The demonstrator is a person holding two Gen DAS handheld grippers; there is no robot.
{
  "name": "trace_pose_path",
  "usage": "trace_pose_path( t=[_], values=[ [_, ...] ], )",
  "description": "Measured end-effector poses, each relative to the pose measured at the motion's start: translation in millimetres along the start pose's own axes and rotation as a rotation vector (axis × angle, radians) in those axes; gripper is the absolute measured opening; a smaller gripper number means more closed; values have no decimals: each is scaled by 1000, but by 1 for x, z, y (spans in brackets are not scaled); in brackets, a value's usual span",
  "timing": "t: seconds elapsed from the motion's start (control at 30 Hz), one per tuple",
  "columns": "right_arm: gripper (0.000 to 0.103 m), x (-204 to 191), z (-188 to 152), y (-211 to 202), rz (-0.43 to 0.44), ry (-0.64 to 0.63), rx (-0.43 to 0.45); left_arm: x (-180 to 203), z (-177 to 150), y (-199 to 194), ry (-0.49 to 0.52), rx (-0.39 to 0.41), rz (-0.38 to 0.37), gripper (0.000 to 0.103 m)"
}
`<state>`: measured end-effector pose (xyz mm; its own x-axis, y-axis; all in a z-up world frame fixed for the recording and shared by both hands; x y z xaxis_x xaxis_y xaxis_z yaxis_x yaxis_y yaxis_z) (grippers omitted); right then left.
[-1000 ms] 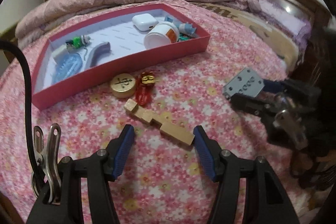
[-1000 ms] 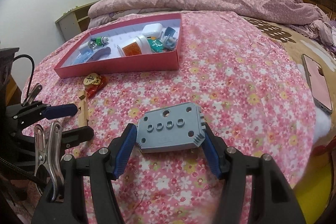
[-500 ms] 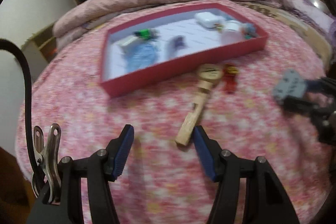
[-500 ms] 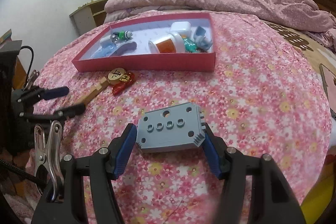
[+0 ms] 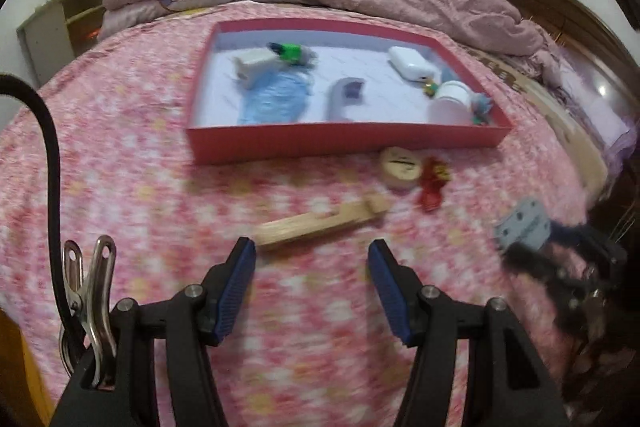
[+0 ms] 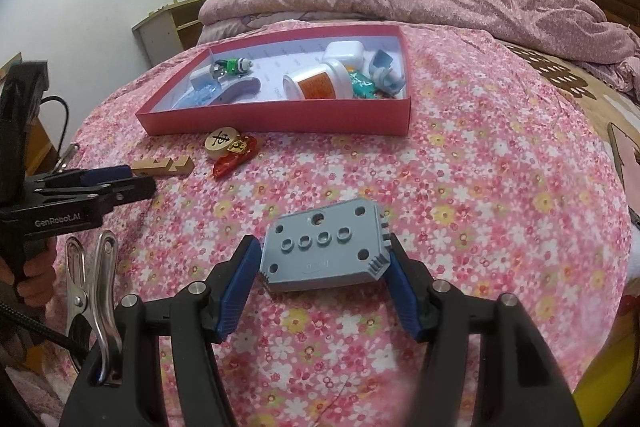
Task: Organize rigid objects
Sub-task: 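Grasp the wooden stick piece with left gripper while right holds the grey plate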
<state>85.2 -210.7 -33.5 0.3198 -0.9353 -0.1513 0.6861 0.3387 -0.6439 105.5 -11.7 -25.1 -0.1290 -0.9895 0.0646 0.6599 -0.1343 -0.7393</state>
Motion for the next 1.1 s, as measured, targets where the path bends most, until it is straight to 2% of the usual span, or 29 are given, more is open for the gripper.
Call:
trace_pose_path(
  t=[0.13, 0.23, 0.37, 0.57, 0.73, 1.1],
  values=[
    [63, 0, 0, 0, 2, 0, 4, 21, 4, 6, 63, 28, 43, 76],
    [64, -1, -1, 0, 4, 0, 9, 27, 6, 12, 68, 31, 64, 82],
    [67, -3, -2, 0, 10, -6, 16, 29, 12, 18, 41, 47, 67, 82],
    [68, -3, -2, 0, 14, -4, 19, 24, 19, 19, -73, 78, 34, 85],
    [68, -5, -3, 0, 4, -13, 16, 29, 19, 22, -29, 86, 74, 85],
    [70, -6, -2, 3, -6, -27, 10, 28, 15, 20, 3, 93, 69, 81]
  ],
)
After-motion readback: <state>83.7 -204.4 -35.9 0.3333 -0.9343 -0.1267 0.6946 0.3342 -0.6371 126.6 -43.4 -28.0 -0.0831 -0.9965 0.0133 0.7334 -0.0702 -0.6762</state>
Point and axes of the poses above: each gripper's, at about its wrist camera, not at the fingertips, and y roughly the way its jaws point, x to its right, z to its top, the point moved 7 cm from there along y, roughly the way its jaws point, and after that the axes turned 2 degrees about x, right-handed, at the moved point
